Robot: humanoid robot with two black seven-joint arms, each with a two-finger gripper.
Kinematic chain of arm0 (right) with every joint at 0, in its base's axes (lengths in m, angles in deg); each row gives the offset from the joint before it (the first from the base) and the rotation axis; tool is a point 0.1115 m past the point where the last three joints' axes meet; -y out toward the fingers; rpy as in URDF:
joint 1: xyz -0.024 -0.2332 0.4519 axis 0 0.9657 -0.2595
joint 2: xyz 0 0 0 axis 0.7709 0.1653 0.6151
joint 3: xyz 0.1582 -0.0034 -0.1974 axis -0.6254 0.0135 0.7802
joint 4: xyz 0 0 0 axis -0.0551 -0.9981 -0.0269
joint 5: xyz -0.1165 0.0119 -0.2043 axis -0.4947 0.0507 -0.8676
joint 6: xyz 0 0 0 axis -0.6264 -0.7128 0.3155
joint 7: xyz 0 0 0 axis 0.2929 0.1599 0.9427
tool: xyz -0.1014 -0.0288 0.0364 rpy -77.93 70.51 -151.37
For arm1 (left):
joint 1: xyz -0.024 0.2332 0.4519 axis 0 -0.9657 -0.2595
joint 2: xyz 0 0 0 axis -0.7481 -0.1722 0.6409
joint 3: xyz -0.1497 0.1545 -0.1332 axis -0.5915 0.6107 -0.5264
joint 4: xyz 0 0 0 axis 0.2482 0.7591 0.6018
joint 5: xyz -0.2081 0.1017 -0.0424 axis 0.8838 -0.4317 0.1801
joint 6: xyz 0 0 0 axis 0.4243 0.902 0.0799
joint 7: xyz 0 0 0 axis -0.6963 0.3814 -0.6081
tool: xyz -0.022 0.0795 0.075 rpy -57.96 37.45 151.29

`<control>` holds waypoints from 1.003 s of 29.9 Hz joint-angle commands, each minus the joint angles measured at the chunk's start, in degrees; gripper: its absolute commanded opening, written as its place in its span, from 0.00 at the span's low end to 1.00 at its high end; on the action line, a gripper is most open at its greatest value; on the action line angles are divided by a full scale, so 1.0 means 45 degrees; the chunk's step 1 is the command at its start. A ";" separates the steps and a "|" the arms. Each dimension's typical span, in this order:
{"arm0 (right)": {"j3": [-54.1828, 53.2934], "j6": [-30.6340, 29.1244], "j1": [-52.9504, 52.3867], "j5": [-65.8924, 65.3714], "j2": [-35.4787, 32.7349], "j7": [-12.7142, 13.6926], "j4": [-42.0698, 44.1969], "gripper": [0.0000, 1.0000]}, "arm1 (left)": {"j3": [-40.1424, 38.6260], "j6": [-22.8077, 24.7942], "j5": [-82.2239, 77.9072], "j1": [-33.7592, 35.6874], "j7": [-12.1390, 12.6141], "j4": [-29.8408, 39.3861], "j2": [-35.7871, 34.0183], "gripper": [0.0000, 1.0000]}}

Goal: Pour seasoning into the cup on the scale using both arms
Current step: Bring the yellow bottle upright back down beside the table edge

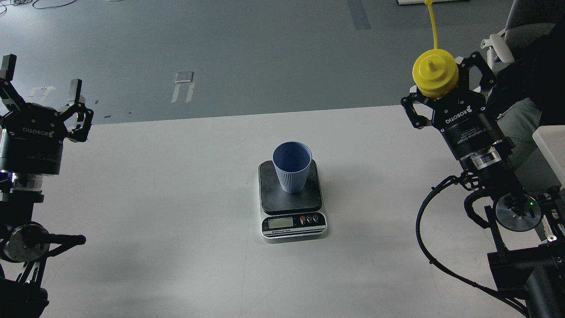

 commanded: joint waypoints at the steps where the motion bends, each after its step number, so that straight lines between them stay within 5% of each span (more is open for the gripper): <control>1: -0.0061 0.0004 0.0730 0.0272 0.0010 0.0082 0.0792 0.00 | 0.0039 0.0000 -0.0006 0.0025 0.0013 0.0013 0.0004 0.99; 18: -0.0392 0.0004 0.1727 0.2907 0.0010 0.1253 0.1224 0.00 | 0.0215 0.0000 -0.0123 -0.0384 0.0032 0.0481 0.0004 0.99; 30: -0.0901 0.0004 0.2488 0.4587 0.0010 0.1508 0.2296 0.00 | 0.0196 0.0000 -0.0123 -0.0541 0.0032 0.0891 -0.0152 0.99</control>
